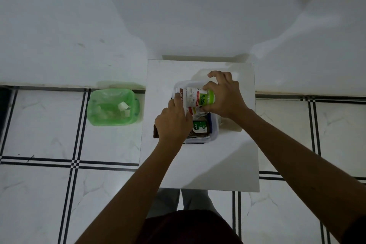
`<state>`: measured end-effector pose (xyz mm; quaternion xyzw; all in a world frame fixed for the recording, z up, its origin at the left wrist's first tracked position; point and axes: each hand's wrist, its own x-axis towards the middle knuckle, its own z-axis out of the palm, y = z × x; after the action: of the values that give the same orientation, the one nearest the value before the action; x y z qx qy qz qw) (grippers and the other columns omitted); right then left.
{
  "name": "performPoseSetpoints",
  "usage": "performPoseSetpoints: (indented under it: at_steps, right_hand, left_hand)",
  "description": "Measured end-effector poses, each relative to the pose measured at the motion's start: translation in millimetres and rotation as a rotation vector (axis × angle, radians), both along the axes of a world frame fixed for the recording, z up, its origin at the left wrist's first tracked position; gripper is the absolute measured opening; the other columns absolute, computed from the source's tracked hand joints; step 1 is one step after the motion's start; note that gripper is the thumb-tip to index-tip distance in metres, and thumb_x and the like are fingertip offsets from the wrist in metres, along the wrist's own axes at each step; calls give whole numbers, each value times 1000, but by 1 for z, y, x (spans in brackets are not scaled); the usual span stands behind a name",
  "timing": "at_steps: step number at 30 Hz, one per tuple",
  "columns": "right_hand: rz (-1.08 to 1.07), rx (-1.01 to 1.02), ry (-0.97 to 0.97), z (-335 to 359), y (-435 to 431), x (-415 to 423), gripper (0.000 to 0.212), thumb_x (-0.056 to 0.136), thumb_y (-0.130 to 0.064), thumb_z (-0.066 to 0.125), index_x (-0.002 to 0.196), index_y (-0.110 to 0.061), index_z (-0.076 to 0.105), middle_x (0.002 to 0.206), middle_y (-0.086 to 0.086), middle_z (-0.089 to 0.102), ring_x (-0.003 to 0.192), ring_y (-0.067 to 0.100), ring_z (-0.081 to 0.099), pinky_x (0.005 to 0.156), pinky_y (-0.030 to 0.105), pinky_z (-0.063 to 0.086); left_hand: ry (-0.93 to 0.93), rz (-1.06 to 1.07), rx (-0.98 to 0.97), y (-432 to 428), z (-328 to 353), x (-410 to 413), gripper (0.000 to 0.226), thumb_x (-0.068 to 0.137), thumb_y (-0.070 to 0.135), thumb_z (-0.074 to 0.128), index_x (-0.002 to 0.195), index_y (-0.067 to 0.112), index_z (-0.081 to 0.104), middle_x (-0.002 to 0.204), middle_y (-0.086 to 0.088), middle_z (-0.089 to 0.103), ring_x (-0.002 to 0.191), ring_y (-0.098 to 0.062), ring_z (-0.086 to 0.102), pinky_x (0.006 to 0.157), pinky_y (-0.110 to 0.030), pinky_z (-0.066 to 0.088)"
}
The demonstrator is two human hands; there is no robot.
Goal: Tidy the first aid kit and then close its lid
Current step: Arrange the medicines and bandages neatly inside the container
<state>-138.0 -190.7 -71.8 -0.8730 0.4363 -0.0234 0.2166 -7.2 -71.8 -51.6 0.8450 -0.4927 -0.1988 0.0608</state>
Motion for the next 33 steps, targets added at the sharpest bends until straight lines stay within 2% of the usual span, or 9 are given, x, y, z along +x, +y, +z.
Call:
performPoseSetpoints:
  at_steps: [6, 10, 12, 16, 20, 24, 27, 30, 33]
  right_hand:
    - [5, -16, -20, -2, 1, -3, 62, 60, -48, 79, 110, -13, 65, 133, 11, 48, 122, 31, 40, 89, 50, 41]
    - [36, -36, -3, -1, 0, -6, 61, 63, -45, 79, 113, -14, 64, 135, 11, 47, 123, 31, 39, 90, 51, 41]
    - [49, -44, 1, 0, 0, -5, 60, 63, -43, 79, 114, -13, 64, 136, 11, 47, 124, 31, 39, 90, 52, 41]
    - [64, -72, 14, -1, 3, -2, 58, 64, -41, 79, 112, -11, 65, 135, 12, 49, 123, 32, 40, 91, 52, 41]
    - [51, -35, 23, 1, 1, -2, 60, 63, -45, 79, 113, -15, 66, 138, 9, 47, 126, 30, 37, 96, 53, 38]
    - [-10, 41, -49, 5, -1, -4, 76, 60, -54, 79, 124, -19, 58, 139, 5, 46, 128, 28, 35, 95, 50, 37]
    - [-141, 97, -207, 10, 4, -12, 66, 68, -47, 76, 125, -20, 55, 133, 2, 50, 124, 22, 36, 94, 39, 33]
    - [-314, 116, -350, 9, 11, -29, 40, 80, -18, 68, 119, -16, 59, 119, 2, 60, 110, 19, 48, 90, 33, 42]
    - [-361, 168, -287, -1, 19, -48, 39, 76, -5, 62, 115, -15, 61, 113, 3, 64, 102, 20, 55, 86, 31, 45]
  left_hand:
    - [-65, -150, 94, -4, -2, 9, 71, 89, 63, 32, 145, 21, 25, 114, -9, 62, 92, -30, 65, 63, -33, 38]
    - [21, -365, 335, 4, 5, 41, 70, 87, 43, 49, 148, 30, 18, 114, -11, 61, 99, -30, 61, 73, -36, 47]
    - [156, -292, 423, 8, 4, 54, 70, 87, 42, 53, 147, 40, 16, 115, -11, 62, 98, -30, 62, 79, -39, 53]
    - [80, -200, 293, 6, -2, 43, 58, 85, 43, 59, 139, 40, 37, 106, -5, 68, 91, -27, 66, 72, -34, 50]
    - [9, -144, 309, -10, 4, 32, 58, 71, 42, 76, 125, 30, 58, 113, -3, 65, 100, -27, 64, 69, -31, 42]
    - [-24, -176, 348, -21, 5, 37, 62, 60, 46, 83, 115, 27, 64, 107, -4, 65, 95, -27, 65, 66, -30, 40]
    - [-41, -264, 330, -21, 4, 40, 59, 66, 49, 77, 119, 27, 62, 107, -5, 64, 95, -27, 64, 65, -31, 39]
    - [135, -280, 273, -14, 7, 53, 57, 72, 58, 68, 122, 30, 62, 103, -5, 69, 93, -23, 64, 70, -30, 46]
    - [385, -59, -61, 9, 3, 66, 38, 80, 48, 65, 111, 27, 68, 71, -1, 68, 60, -14, 60, 67, -32, 54]
